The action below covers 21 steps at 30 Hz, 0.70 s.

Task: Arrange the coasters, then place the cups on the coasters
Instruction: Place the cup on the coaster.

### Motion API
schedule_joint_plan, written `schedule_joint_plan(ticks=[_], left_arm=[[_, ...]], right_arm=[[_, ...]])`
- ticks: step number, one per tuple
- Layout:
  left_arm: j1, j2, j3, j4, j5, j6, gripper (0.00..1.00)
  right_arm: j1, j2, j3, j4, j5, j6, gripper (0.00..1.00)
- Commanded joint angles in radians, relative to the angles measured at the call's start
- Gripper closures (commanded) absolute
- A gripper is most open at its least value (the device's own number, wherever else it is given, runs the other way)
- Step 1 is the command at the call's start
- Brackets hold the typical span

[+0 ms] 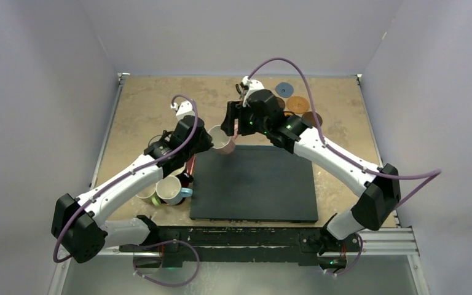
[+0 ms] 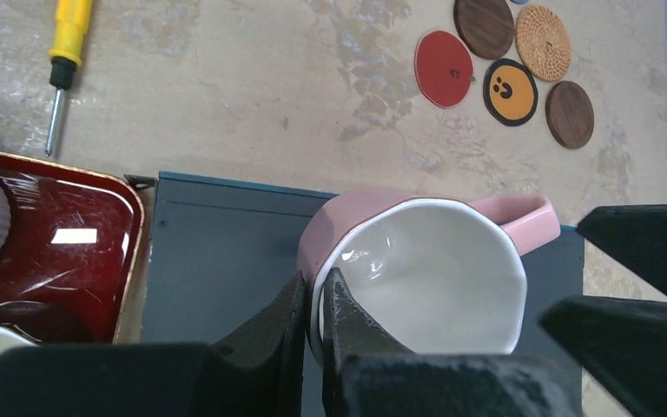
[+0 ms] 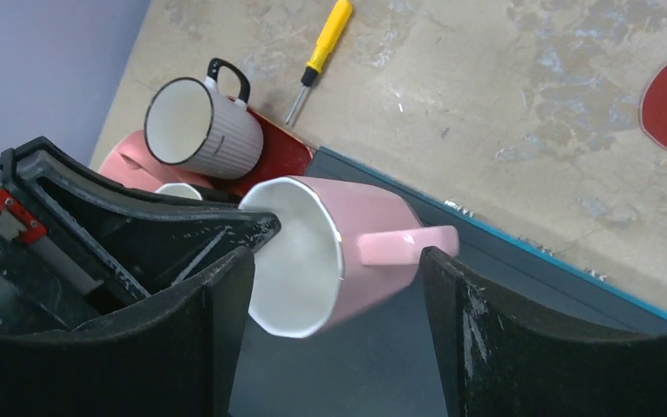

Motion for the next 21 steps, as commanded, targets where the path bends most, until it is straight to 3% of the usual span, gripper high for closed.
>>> schedule_joint_plan(ticks=[1, 6, 14, 16, 21], left_arm=[[-0.023, -0.035, 0.005, 0.133, -0.072, -0.074, 1.00], [-0.029, -0.064, -0.018, 0.128, -0.103, -0.080, 1.00], [-0.040, -0.119, -0.080, 0.166, -0.110, -0.140, 1.00], [-0.042, -0.123, -0.091, 0.167, -0.104, -0.146, 1.00], [-0.044, -0.139, -0.126, 0.193, -0.063, -0.162, 1.00]], right_arm=[[0.066, 0.054, 0.091, -0.115, 0.169, 0.018, 0.28], [0.130, 0.118, 0.128, -0.193, 0.266, 0.021, 0.33], [0.219, 0.228, 0.217, -0.309, 0.440, 0.053, 0.54], [0.220, 0.243, 0.212, -0.298, 0.437, 0.059, 0.63], [0.219, 0.263, 0.235, -0.328, 0.437, 0.077, 1.00]])
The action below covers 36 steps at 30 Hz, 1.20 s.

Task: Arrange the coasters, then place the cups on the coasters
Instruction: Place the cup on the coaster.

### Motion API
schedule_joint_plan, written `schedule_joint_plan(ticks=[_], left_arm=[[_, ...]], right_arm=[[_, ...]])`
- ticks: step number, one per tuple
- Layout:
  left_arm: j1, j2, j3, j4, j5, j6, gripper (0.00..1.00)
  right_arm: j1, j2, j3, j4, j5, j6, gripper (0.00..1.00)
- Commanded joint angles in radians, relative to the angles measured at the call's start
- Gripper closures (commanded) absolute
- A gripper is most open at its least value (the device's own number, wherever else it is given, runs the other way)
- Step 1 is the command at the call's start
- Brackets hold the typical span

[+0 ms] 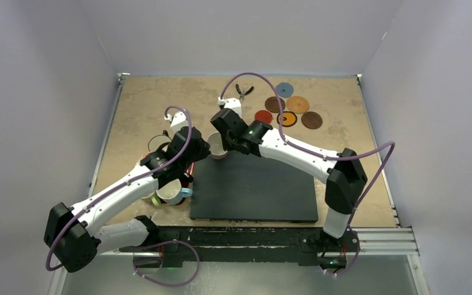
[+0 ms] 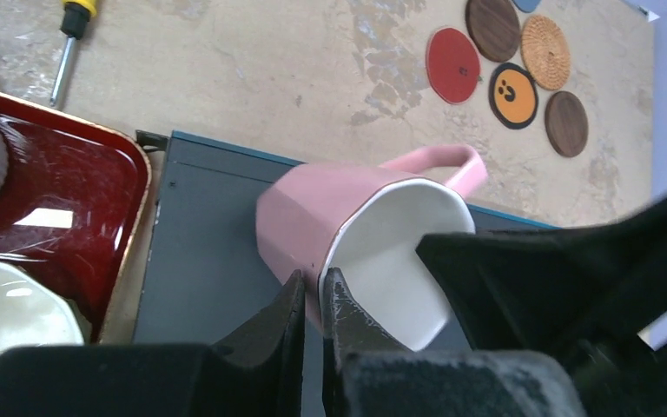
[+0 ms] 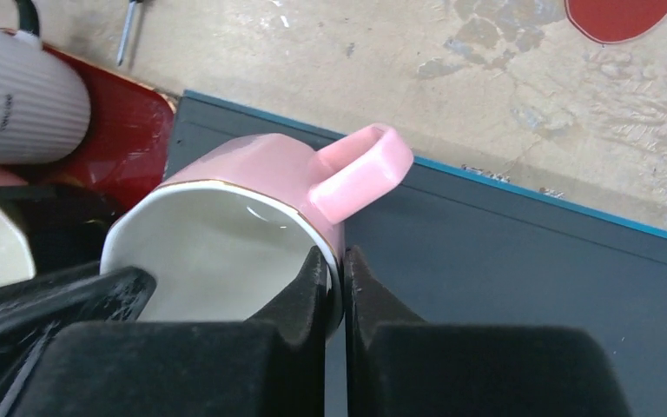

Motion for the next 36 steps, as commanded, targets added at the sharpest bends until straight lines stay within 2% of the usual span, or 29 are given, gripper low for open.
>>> schedule_joint_plan(ticks=[1, 4, 5, 7, 9, 11, 13, 18, 22, 27, 29, 36], left_arm=[[0.001, -0.053, -0.007, 0.172, 0.012, -0.051, 1.00], [0.001, -0.065, -0.016, 0.177, 0.023, -0.031, 1.00], [0.002, -0.072, -0.015, 0.172, 0.020, -0.028, 0.93], [0.002, -0.087, -0.012, 0.163, 0.013, -0.005, 0.71], [0.002, -0.097, 0.003, 0.159, 0.017, 0.043, 0.42], [0.004, -0.080, 0.061, 0.133, 0.051, 0.122, 0.20], [0.005, -0.044, 0.127, 0.096, 0.124, 0.192, 0.12], [0.050, -0.008, 0.170, 0.059, 0.248, 0.295, 0.05], [0.247, 0.019, 0.157, 0.068, 0.472, 0.326, 0.04], [0.298, 0.042, 0.175, 0.034, 0.423, 0.446, 0.04], [0.317, 0.050, 0.175, 0.027, 0.381, 0.487, 0.04], [0.343, 0.052, 0.122, 0.030, 0.193, 0.620, 0.04]], right_arm=[[-0.003, -0.006, 0.065, -0.071, 0.025, 0.011, 1.00], [-0.012, -0.015, 0.087, -0.075, 0.054, -0.008, 1.00], [-0.023, -0.022, 0.096, -0.075, 0.047, -0.015, 1.00], [-0.050, -0.033, 0.111, -0.066, 0.036, -0.041, 1.00], [-0.096, -0.036, 0.141, -0.073, 0.037, -0.080, 1.00], [-0.165, -0.034, 0.166, -0.078, 0.021, -0.129, 1.00], [-0.247, -0.030, 0.190, -0.070, -0.029, -0.181, 1.00], [-0.408, 0.041, 0.311, -0.064, -0.075, -0.321, 1.00], [-0.522, 0.181, 0.497, -0.119, -0.119, -0.342, 1.00], [-0.646, 0.386, 0.799, -0.191, -0.186, -0.318, 1.00], [-0.686, 0.452, 0.870, -0.200, -0.209, -0.305, 1.00], [-0.783, 0.495, 0.859, -0.070, -0.285, -0.280, 1.00]])
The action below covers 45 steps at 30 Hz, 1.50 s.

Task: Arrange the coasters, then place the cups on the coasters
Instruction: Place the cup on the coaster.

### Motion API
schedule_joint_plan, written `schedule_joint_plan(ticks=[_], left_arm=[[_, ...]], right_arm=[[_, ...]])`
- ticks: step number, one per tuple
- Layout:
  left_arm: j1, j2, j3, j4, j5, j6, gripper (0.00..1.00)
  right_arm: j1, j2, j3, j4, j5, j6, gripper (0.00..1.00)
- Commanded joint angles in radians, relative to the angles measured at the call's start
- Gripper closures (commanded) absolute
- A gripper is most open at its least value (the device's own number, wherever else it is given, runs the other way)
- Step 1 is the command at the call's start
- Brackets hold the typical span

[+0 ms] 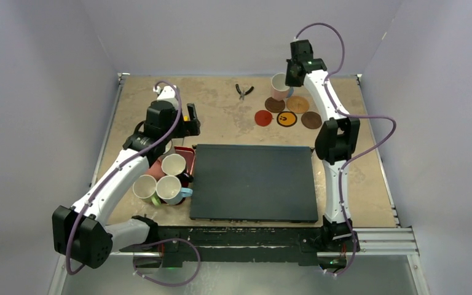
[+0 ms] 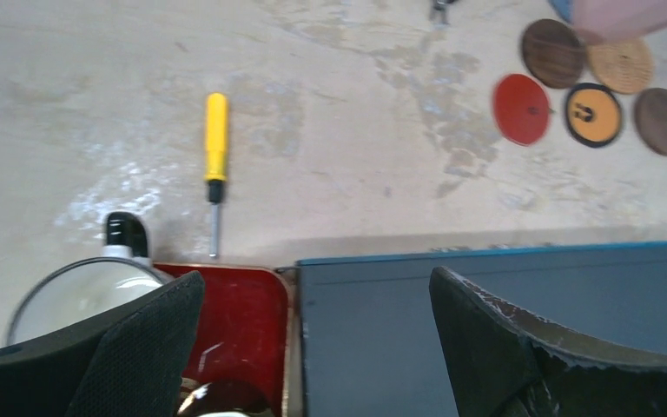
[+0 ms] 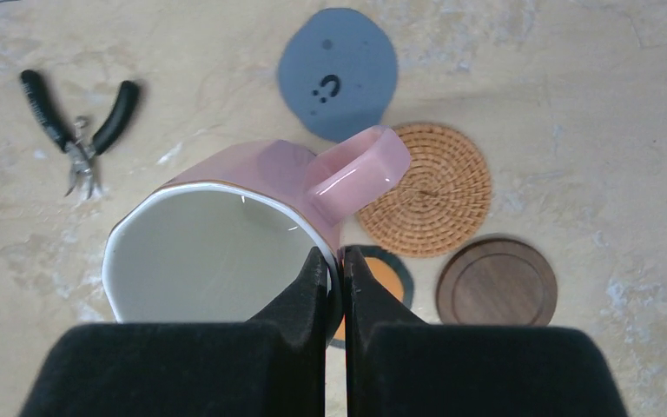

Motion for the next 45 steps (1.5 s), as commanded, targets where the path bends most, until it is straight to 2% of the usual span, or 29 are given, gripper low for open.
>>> schedule_joint_plan(ticks=[1, 5, 9, 18, 45], left_arm=[[0.015, -0.021, -0.049, 0.037, -0.130, 0.120, 0.04], [0.015, -0.062, -0.150, 0.131, -0.153, 0.122, 0.04], [0.015, -0.061, -0.180, 0.142, -0.177, 0.127, 0.04], [0.015, -0.058, -0.184, 0.136, -0.192, 0.144, 0.05], [0.015, -0.063, -0.187, 0.130, -0.193, 0.147, 0.06]], right_arm=[[-0.043, -0.049, 0.055, 0.135, -0.063, 0.017, 1.00], [-0.058, -0.007, 0.080, 0.179, -0.047, -0.001, 1.00], [-0.079, 0.033, 0.098, 0.208, -0.050, 0.006, 1.00], [-0.098, 0.070, 0.097, 0.289, -0.075, 0.030, 1.00], [-0.109, 0.105, 0.079, 0.302, -0.014, 0.000, 1.00]])
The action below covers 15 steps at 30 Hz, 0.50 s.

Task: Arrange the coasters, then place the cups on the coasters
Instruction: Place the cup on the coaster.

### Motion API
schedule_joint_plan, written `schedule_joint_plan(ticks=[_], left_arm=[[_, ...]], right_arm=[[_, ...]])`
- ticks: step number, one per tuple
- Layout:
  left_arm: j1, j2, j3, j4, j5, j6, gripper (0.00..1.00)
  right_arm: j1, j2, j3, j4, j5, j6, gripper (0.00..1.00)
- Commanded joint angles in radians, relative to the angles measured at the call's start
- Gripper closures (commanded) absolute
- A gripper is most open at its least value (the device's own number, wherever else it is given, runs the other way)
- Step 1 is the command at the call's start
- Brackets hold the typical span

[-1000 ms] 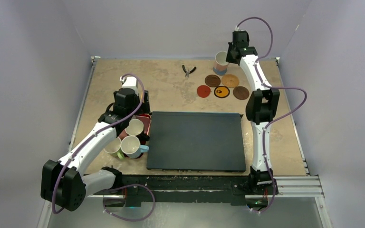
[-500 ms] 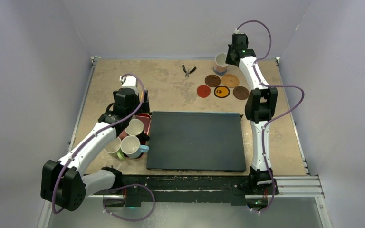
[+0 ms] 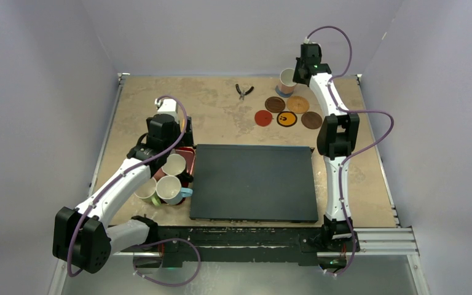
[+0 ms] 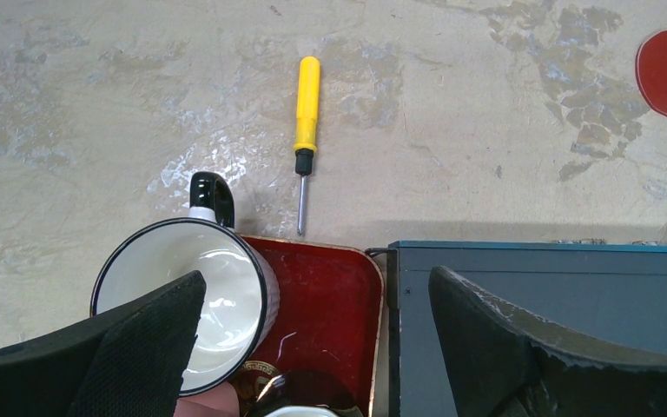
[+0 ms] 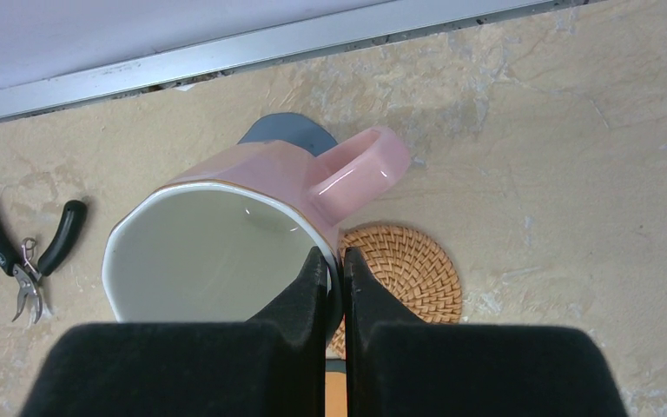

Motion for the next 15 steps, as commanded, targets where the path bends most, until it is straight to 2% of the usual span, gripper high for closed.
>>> schedule_joint_plan(ticks=[1, 15], left_arm=[[0.005, -0.024, -0.001, 0.028, -0.007, 0.017, 0.06], [0.005, -0.026, -0.002, 0.027, -0.005, 0.017, 0.06]], right_arm=[[-0.007, -0.031, 0.041, 0.102, 0.015, -0.002, 1.00], [-0.010, -0.020, 0.030, 0.106, 0.015, -0.003, 1.00]])
